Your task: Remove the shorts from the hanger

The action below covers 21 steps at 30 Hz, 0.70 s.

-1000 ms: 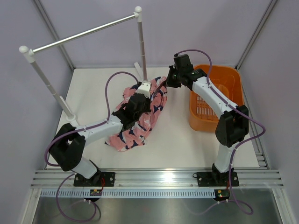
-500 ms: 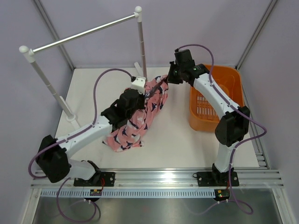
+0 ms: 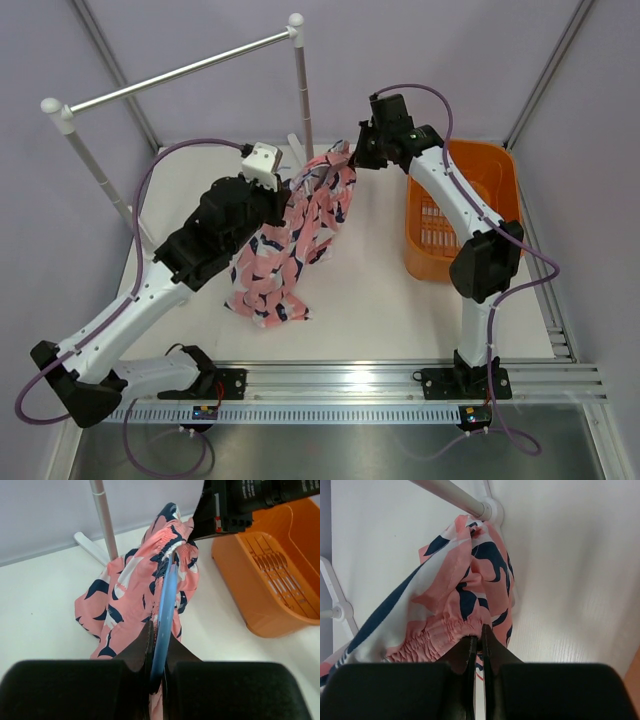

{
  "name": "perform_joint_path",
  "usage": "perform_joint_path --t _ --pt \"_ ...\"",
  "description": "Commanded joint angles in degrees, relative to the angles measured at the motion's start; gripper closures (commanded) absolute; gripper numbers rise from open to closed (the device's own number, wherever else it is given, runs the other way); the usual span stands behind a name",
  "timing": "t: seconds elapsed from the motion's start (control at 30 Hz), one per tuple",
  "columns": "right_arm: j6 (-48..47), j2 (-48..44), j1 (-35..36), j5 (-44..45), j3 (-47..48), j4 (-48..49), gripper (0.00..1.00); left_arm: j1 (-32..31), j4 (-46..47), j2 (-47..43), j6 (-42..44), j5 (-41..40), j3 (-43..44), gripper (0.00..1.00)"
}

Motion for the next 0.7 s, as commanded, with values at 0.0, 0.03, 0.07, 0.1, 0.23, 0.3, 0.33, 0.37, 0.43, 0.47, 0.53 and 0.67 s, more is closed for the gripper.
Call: perform_joint_path --t 0.0,0.03,0.07,0.1,0.23,0.3,0.33,0.37,0.43,0.47,0.53,0.67 --pt "-1.13 -1.20 0.12 3.14 0.69 0.27 1.00 0.22 -2.99 2.16 1.57 6.81 8.22 1.00" --pt "-1.56 -1.38 0.12 4.11 1.74 -0.26 1.00 0.22 -5.27 2.68 2.09 7.43 8.85 1.00" --pt "-1.83 -1.21 0.12 6.47 4.89 -2.09 1.00 0.22 -5.47 2.43 2.18 7.79 8.94 1.00" --pt "-2.62 -0.69 0.12 6.84 7.01 -3.24 1.00 0.22 -5.30 1.90 2.27 8.40 7.81 1.00" --pt "-3.41 3.01 0.21 8.25 18.17 -9.22 1.00 0.22 -6.87 1.28 1.57 9.64 7.18 1.00" --pt "-3.50 4.24 0.12 9.04 21.43 -10.72 1.00 0.22 -6.70 0.85 1.74 11.04 6.23 1.00" --pt "-3.42 3.81 0.12 9.13 21.62 -10.63 1.00 0.22 -7.74 0.93 1.48 10.52 6.13 1.00" --pt "-3.24 3.37 0.12 8.95 20.40 -9.50 1.00 0.22 -8.28 1.11 1.31 9.99 6.31 1.00" --pt "-3.06 3.19 0.21 9.13 19.86 -8.70 1.00 0.22 -7.50 0.41 1.57 11.65 5.09 1.00" --pt "-3.32 3.62 0.03 9.65 20.47 -9.48 1.00 0.14 -6.97 -0.20 1.40 12.35 4.56 1.00" --pt "-3.33 4.50 0.03 9.57 21.35 -10.72 1.00 0.14 -3.99 -2.22 0.87 11.40 2.80 1.00" --pt "-1.66 2.67 0.03 6.06 13.03 -6.53 1.00 0.14 -1.34 -6.00 1.13 9.46 2.70 1.00"
